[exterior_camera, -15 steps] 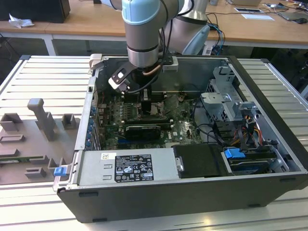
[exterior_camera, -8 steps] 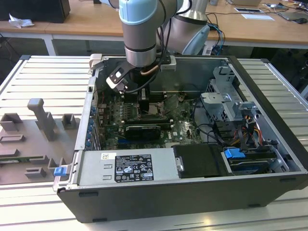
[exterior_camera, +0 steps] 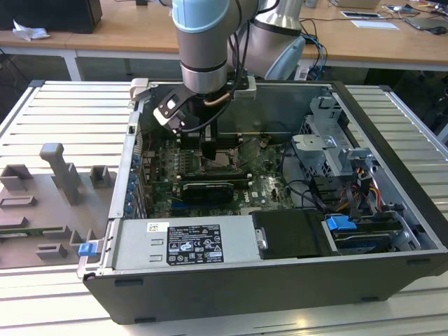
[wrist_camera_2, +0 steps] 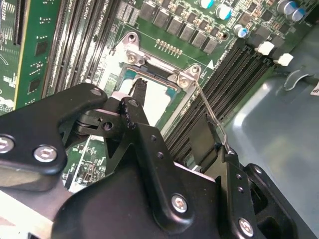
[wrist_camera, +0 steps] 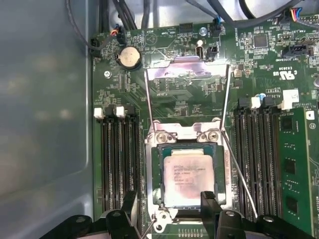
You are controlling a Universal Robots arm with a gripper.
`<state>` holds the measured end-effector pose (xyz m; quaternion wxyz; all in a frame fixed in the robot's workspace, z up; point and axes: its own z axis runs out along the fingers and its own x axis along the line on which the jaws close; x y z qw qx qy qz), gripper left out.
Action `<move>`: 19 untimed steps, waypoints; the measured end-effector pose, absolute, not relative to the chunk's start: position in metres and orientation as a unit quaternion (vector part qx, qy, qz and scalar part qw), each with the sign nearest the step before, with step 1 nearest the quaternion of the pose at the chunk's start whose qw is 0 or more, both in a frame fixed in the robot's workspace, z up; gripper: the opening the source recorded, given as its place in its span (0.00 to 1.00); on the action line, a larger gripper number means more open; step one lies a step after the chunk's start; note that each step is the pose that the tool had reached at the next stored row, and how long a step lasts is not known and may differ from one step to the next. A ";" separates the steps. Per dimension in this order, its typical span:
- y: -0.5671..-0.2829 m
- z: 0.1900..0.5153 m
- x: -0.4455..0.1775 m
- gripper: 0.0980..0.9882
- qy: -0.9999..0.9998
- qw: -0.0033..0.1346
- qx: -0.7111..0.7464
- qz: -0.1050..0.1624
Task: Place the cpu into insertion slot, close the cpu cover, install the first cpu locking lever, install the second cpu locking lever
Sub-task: 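Place the cpu into insertion slot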
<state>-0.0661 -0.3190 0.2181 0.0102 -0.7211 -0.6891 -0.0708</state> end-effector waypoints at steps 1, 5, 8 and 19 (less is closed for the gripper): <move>-0.319 0.218 -0.068 0.59 -0.689 0.010 -0.721 -0.071; -0.319 0.218 -0.072 0.59 -0.689 0.010 -0.721 -0.071; -0.319 0.218 -0.074 0.59 -0.689 0.010 -0.721 -0.071; -0.319 0.221 -0.080 0.59 -0.689 0.010 -0.721 -0.071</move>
